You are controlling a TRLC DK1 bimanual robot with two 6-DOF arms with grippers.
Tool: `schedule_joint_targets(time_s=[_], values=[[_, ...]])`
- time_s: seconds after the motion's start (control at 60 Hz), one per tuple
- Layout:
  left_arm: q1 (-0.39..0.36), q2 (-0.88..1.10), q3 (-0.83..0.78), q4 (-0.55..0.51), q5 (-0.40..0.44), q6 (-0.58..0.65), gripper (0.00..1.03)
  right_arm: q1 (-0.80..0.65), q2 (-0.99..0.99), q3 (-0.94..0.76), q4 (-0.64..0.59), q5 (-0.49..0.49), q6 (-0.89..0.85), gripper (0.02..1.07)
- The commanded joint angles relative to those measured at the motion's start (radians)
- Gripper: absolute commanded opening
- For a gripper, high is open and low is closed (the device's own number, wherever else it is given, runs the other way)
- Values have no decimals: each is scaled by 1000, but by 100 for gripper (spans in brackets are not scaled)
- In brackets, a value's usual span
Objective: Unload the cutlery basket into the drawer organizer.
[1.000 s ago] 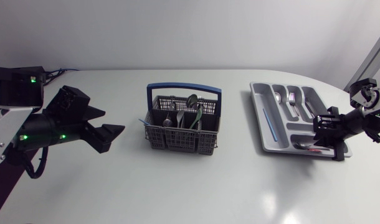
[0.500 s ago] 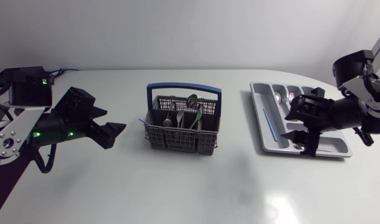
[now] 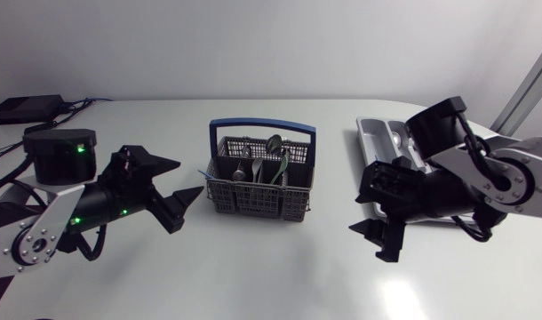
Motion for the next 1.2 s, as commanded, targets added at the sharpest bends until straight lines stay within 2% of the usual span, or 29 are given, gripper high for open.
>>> schedule_joint_targets(time_s=[0.0, 0.117, 0.267, 0.417, 0.467, 0.517, 0.733, 0.933, 1.033, 1.117, 1.183], values=[[1, 62, 27, 17, 38, 21, 81, 44, -11, -40, 20, 21, 63, 75], [11, 110, 58, 30, 65, 21, 77, 95, -5, -48, 44, 37, 102, 75], [65, 168, 118, 23, 182, 13, 69, 170, 12, -39, 58, 66, 159, 75], [70, 196, 142, 23, 202, 13, 65, 216, 50, -19, 77, 89, 185, 75], [73, 202, 148, 23, 223, 13, 59, 225, 63, -11, 77, 94, 190, 75], [77, 204, 154, 21, 230, 13, 59, 230, 73, -4, 78, 94, 193, 75], [88, 224, 173, 21, 249, 21, 39, 244, 109, 15, 78, 94, 202, 75], [91, 234, 173, 21, 257, 30, 27, 259, 122, 24, 89, 97, 210, 75], [91, 239, 176, 21, 262, 33, 18, 267, 127, 26, 90, 100, 211, 75], [91, 240, 187, 18, 263, 33, 5, 271, 129, 26, 90, 101, 213, 75], [93, 237, 207, 3, 263, 35, 4, 274, 130, 27, 90, 106, 213, 75]])
